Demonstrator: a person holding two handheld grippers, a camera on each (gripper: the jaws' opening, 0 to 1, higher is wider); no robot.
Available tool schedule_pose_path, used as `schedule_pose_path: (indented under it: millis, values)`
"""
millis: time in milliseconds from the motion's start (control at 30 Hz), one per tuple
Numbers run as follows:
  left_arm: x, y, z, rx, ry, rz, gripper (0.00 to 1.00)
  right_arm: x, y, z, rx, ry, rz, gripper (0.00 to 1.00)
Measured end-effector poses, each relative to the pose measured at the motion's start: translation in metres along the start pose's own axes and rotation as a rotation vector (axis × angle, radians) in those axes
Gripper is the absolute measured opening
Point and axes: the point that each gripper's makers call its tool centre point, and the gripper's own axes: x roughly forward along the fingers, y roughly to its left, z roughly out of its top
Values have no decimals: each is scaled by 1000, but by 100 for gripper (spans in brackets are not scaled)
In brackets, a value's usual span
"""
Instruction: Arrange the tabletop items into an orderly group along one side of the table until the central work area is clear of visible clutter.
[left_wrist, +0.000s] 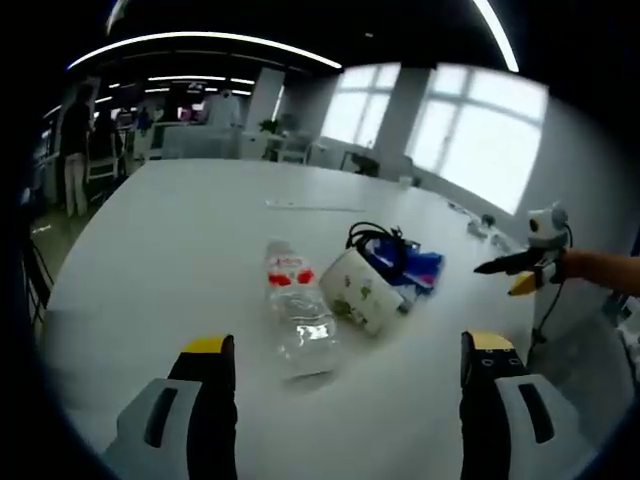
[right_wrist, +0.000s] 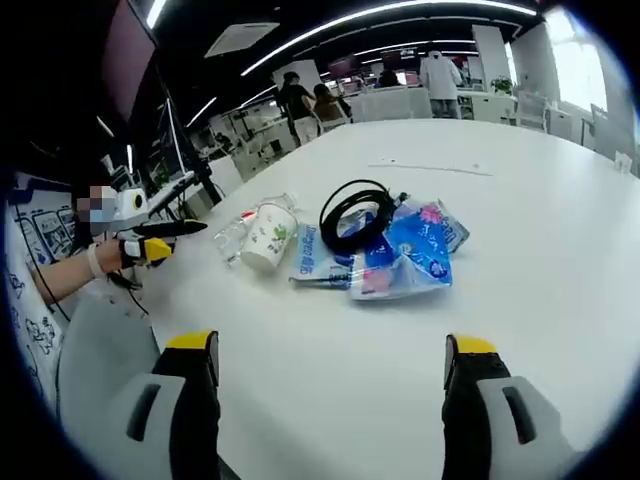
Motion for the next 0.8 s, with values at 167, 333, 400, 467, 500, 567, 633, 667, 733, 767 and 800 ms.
schedule_pose_path:
  millis: [167, 333, 400, 467, 500, 567, 633, 667, 733, 767, 800]
  values:
    - [2, 3, -2, -3, 5, 0, 90, 3, 0, 3, -4, 4, 2, 92]
    - [4, 5, -1, -6, -2, 4, 90, 5, -2, 5, -1, 6, 5, 92]
    - [5, 5, 0, -13, -9, 3, 91, 5, -2, 7, 0, 6, 7, 92]
    - [6, 7, 0, -24, -9, 10, 90, 5, 0, 10, 13, -5, 12, 91]
    - [6, 7, 0, -18, -12, 11, 90, 5, 2, 12, 20, -11, 15, 91]
    - [7, 6, 0, -22, -13, 9, 90, 5, 3, 17, 34, -27, 19, 91]
    - [7, 6, 1, -18, -13, 8, 90, 6, 5, 20, 37, -33, 26, 90]
    - [7, 6, 1, -15, -12, 11, 90, 6, 6, 22, 39, -33, 30, 90]
    - [7, 6, 0, -11, -6, 13, 90, 8, 10, 25, 38, -34, 43, 90]
    - [7, 7, 0, -10, -5, 15, 90, 8, 10, 26, 38, -34, 44, 90]
    - [6, 7, 1, -2, -5, 22, 90, 10, 12, 29, 34, -36, 49, 90]
